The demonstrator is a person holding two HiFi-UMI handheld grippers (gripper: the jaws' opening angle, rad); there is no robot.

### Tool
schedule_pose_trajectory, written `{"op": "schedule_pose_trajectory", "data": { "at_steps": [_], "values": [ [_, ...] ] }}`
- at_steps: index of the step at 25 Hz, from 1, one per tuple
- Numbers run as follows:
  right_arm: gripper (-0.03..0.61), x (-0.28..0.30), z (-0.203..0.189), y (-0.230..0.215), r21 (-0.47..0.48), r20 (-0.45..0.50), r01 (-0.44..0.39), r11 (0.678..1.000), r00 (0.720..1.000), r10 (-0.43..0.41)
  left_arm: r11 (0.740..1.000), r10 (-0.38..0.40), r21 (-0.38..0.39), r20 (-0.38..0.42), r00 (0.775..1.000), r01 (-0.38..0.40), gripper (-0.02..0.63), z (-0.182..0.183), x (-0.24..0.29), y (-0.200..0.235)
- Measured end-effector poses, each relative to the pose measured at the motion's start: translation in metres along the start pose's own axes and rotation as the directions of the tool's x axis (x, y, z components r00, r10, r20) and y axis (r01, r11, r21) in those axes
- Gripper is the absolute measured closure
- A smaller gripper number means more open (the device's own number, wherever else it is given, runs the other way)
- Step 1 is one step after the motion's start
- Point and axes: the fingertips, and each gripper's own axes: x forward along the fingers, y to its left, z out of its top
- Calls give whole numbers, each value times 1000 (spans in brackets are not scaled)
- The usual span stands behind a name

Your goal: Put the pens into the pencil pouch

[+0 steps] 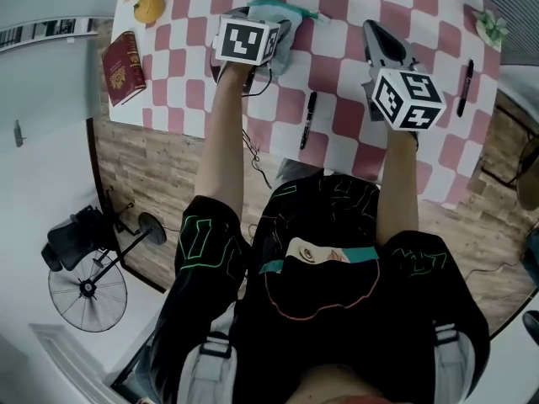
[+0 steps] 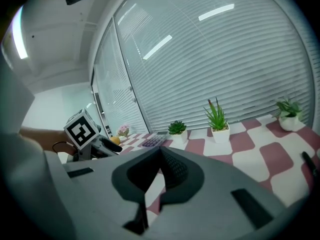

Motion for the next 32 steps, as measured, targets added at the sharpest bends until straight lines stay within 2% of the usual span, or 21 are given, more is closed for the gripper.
{"op": "schedule_pose_trajectory", "data": {
  "at_steps": [8, 11, 14, 18, 21, 27, 30, 32],
  "values": [
    [591, 1, -2, -11, 14, -7, 28, 1000, 1000, -28, 1000, -24, -17, -104, 994, 23, 235, -14, 29, 8],
    [592, 1, -4, -15, 19, -10, 37, 999, 999, -37, 999, -30, -21, -126, 992, 27, 239, -19, 37, 11],
    [592, 3, -6, -15, 23, -18, 39, 999, 999, -38, 999, -35, -20, -143, 989, 33, 270, -23, 41, 12],
    [592, 4, -10, -17, 25, -27, 42, 999, 999, -41, 996, -86, -48, -142, 986, 80, 285, -25, 44, 10],
    [592, 3, -10, -15, 24, -28, 40, 999, 999, -39, 992, -109, -70, -126, 986, 100, 339, -24, 44, 9],
    [592, 1, -10, -12, 18, -33, 35, 999, 999, -34, 993, -96, -76, -76, 992, 90, 462, -23, 42, 7],
    [592, -3, -8, -9, 11, -32, 31, 999, 999, -31, 993, -90, -73, -25, 996, 88, 552, -23, 39, 4],
    [591, -7, -7, -6, 6, -31, 26, 1000, 999, -25, 990, -97, -104, 30, 995, 100, 589, -23, 34, 5]
  ]
}}
